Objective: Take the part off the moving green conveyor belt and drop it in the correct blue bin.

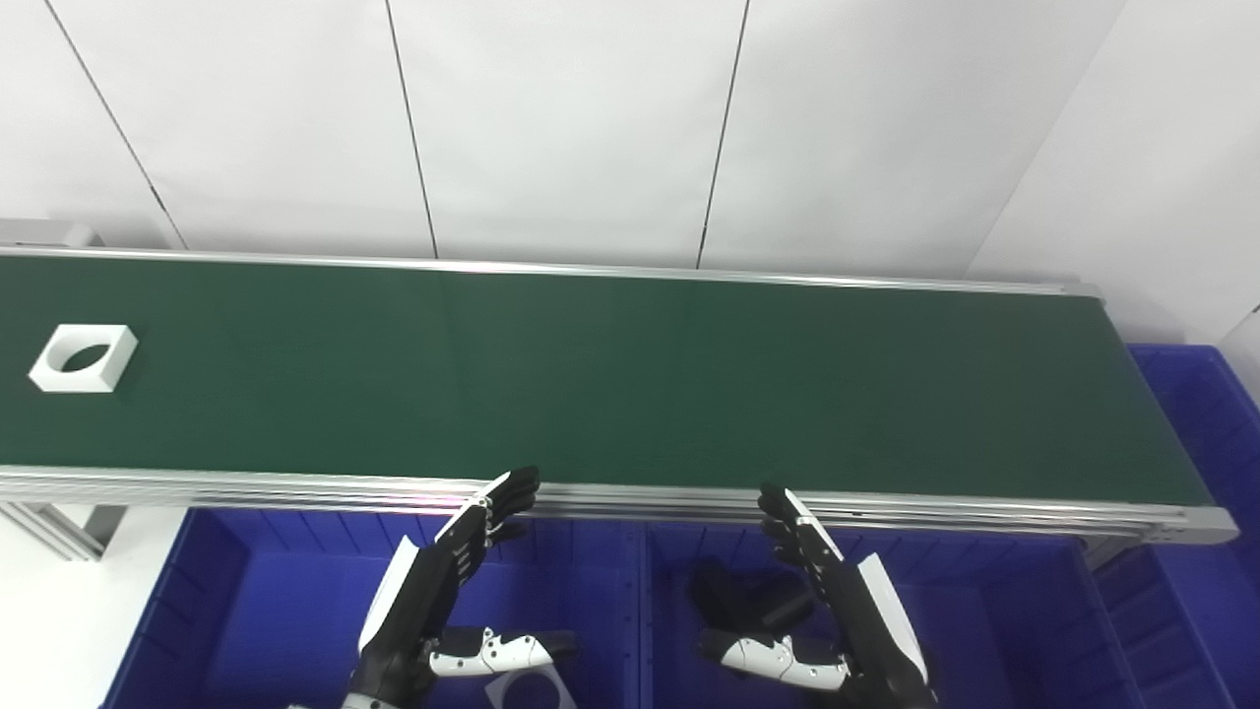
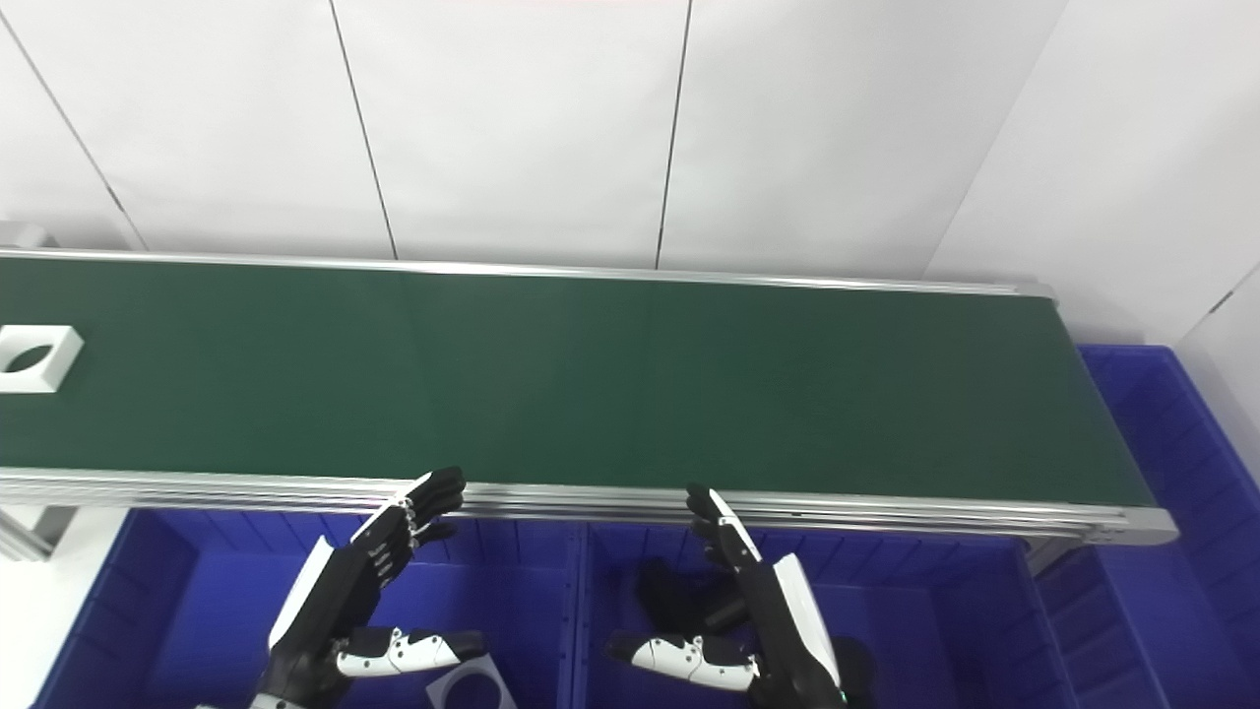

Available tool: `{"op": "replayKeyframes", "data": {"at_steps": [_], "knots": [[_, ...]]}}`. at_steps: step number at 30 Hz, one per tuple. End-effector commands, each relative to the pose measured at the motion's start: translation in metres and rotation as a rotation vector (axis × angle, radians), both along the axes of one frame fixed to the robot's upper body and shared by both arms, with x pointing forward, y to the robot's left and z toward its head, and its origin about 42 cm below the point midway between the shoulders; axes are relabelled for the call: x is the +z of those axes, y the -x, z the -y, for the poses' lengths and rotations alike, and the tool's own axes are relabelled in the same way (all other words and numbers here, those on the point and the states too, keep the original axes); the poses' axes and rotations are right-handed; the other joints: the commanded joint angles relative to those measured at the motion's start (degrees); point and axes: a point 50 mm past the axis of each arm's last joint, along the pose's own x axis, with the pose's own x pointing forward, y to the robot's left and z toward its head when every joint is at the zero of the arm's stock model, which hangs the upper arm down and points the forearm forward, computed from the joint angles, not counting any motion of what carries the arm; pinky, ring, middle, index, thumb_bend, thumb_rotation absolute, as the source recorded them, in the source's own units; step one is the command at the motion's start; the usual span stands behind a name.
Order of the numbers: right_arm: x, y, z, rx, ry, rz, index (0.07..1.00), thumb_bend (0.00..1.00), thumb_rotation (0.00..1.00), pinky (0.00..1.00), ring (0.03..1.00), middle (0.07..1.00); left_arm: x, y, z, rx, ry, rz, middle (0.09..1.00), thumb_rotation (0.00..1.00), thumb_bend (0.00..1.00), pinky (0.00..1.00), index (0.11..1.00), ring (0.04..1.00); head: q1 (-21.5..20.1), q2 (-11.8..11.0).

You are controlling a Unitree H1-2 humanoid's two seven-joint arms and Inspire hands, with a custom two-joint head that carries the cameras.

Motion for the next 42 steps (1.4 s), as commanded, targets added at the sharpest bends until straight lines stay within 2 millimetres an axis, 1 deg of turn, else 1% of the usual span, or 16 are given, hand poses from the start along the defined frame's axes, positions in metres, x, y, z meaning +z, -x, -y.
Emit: {"op": "replayKeyframes", "data": {"at_steps": [1, 5, 7, 14, 25, 35, 42], "knots": [[0.0092, -0.0024, -0.0003, 0.009, -0.008, 0.058, 0.941, 0.82, 0.32, 0.86, 0.895, 0.922, 0.0093, -0.0039, 0.0022, -0.007, 0.010, 0.053, 0.887, 0.26, 0.83, 0.81, 0.867, 0.875, 0.04, 0.14], [0.0095, -0.0021, 0.0013, 0.011, -0.009, 0.056, 0.945, 0.81, 0.31, 0.86, 0.897, 0.928, 0.0089, -0.0043, 0.0029, -0.010, 0.007, 0.060, 0.890, 0.26, 0.82, 0.81, 0.871, 0.876, 0.14, 0.08], [0.0091, -0.0021, 0.0014, 0.009, -0.006, 0.058, 0.941, 0.82, 0.31, 0.85, 0.894, 0.924, 0.0092, -0.0039, 0.0038, -0.011, 0.015, 0.055, 0.890, 0.25, 0.82, 0.82, 0.869, 0.877, 0.15, 0.01], [0.0086, -0.0014, 0.0029, 0.016, 0.000, 0.056, 0.944, 0.82, 0.33, 0.86, 0.897, 0.924, 0.0094, -0.0033, 0.0046, -0.015, 0.005, 0.058, 0.894, 0.25, 0.81, 0.81, 0.872, 0.877, 0.24, -0.44], [0.0106, -0.0002, 0.0061, 0.025, -0.017, 0.044, 0.956, 0.83, 0.32, 0.88, 0.910, 0.937, 0.0098, -0.0020, 0.0068, -0.007, 0.001, 0.061, 0.889, 0.26, 0.82, 0.80, 0.865, 0.871, 0.72, -0.02], [0.0107, 0.0002, 0.0054, 0.024, -0.001, 0.052, 0.948, 0.83, 0.33, 0.86, 0.896, 0.926, 0.0105, -0.0017, 0.0070, -0.014, 0.006, 0.057, 0.898, 0.24, 0.81, 0.81, 0.869, 0.881, 1.04, -0.05], [0.0107, 0.0014, 0.0057, 0.029, -0.004, 0.045, 0.952, 0.82, 0.34, 0.87, 0.907, 0.933, 0.0095, -0.0011, 0.0067, -0.013, -0.004, 0.061, 0.896, 0.26, 0.81, 0.81, 0.866, 0.879, 1.28, -0.34]]}}
